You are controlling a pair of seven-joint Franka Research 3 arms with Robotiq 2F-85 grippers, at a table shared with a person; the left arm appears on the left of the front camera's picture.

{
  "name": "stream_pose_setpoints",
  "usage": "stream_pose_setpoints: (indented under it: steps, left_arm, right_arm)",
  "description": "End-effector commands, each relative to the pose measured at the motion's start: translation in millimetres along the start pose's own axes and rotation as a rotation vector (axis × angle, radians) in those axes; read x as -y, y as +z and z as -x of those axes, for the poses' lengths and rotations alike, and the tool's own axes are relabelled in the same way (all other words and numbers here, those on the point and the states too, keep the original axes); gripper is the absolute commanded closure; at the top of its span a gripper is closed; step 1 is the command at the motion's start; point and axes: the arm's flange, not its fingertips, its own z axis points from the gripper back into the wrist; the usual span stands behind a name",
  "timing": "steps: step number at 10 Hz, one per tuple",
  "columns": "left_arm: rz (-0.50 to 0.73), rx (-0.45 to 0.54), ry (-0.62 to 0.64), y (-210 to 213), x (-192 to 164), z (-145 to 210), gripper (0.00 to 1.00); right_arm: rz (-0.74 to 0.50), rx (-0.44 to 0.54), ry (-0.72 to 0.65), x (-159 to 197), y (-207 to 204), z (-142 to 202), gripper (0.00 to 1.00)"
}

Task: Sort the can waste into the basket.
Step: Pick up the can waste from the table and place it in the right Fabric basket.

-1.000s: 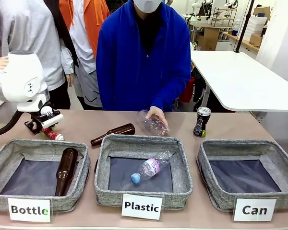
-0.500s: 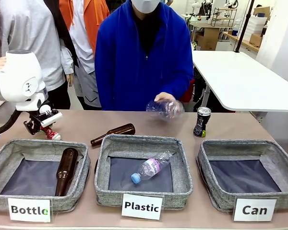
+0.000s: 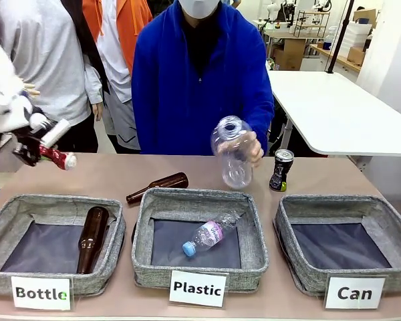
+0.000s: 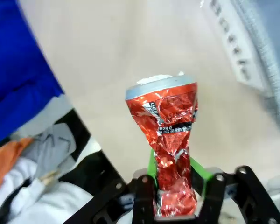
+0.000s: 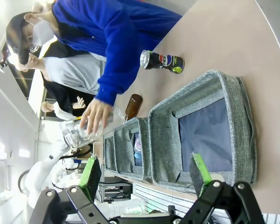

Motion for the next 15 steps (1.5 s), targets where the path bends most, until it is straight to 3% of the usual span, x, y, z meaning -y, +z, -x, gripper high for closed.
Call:
stream_pose_setpoints:
  steps: [1,5,6,7,9,10,11,12,13,14,15]
  left_arm:
    - [0.032,0.073,0.080,54.3,59.7,-24.1,1.00]
    - [0.069,0.262,-0.082,94.3,159.2,-74.1,1.00]
    - [0.030,0.229,-0.055,94.5,169.3,-73.1,1.00]
    - [0.082,0.236,-0.011,89.3,138.5,-72.3,1.00]
    - [0.082,0.236,-0.011,89.3,138.5,-72.3,1.00]
    - [0.063,0.253,-0.033,93.1,156.3,-80.2,0.77]
    - [0.074,0.464,0.034,69.5,138.7,-84.3,0.77]
    - [0.103,0.546,0.127,61.7,119.4,-109.5,0.77]
    - [0.138,0.640,0.129,63.2,99.5,-143.0,0.77]
    - [0.168,0.531,0.114,66.6,79.8,-162.8,0.77]
    - [0.167,0.530,0.123,67.7,75.2,-163.8,0.77]
  right_arm:
    - [-0.027,0.018,0.025,0.0,-0.3,-2.7,0.00]
    - [-0.027,0.018,0.025,0.0,-0.3,-2.7,0.00]
    - [-0.027,0.018,0.025,0.0,-0.3,-2.7,0.00]
    - [-0.027,0.018,0.025,0.0,-0.3,-2.7,0.00]
    - [-0.027,0.018,0.025,0.0,-0.3,-2.7,0.00]
    - [-0.027,0.018,0.025,0.0,-0.3,-2.7,0.00]
    - [-0.027,0.018,0.025,0.0,-0.3,-2.7,0.00]
    - [-0.027,0.018,0.025,0.0,-0.3,-2.7,0.00]
    - [0.001,0.001,-0.001,0.2,0.5,0.2,0.00]
    - [-0.018,0.085,0.012,-9.4,26.9,-12.0,0.00]
    - [-0.007,0.117,0.022,-10.9,45.5,-12.1,0.00]
